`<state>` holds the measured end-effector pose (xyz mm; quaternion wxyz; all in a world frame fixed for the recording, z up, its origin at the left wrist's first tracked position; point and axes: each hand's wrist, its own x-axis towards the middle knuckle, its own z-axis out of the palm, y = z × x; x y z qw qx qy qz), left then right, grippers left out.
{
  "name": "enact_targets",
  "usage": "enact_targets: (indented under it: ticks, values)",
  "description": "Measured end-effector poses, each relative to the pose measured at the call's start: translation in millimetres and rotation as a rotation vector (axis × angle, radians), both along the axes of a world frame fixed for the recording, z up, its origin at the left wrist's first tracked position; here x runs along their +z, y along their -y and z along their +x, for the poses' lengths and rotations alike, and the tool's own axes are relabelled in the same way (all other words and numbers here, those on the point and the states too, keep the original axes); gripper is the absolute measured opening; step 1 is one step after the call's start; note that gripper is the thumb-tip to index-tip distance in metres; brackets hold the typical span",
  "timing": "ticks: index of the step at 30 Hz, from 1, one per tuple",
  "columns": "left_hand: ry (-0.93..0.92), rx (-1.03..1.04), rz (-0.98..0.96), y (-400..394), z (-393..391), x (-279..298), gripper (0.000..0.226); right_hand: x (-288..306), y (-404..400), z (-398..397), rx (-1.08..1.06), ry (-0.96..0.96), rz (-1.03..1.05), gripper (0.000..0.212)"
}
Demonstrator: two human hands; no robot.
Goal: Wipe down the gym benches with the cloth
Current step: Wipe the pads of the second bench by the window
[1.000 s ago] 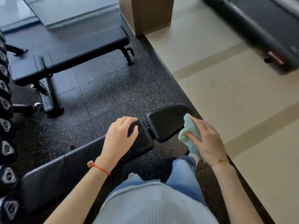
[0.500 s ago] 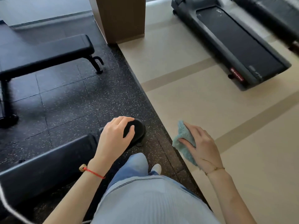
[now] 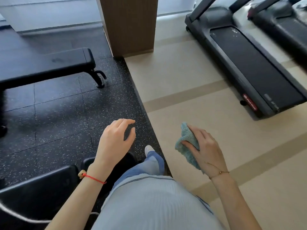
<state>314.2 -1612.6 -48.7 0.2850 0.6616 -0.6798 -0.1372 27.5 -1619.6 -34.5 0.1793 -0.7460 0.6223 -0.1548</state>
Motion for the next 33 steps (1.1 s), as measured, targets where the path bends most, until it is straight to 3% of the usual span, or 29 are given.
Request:
enact_targets:
  ticks: [8, 18, 33]
  values:
    - [0.005, 0.163, -0.014, 131, 33, 20, 0.021, 17, 182, 44, 0.182, 0.022, -0.027, 0.057]
    - [0.029, 0.429, 0.032, 201, 119, 25, 0.024, 21, 331, 159, 0.502, -0.001, -0.045, 0.055]
    - [0.041, 0.743, 0.032, 359, 340, 25, 0.023, 8, 555, 440, 0.845, 0.044, -0.072, 0.052]
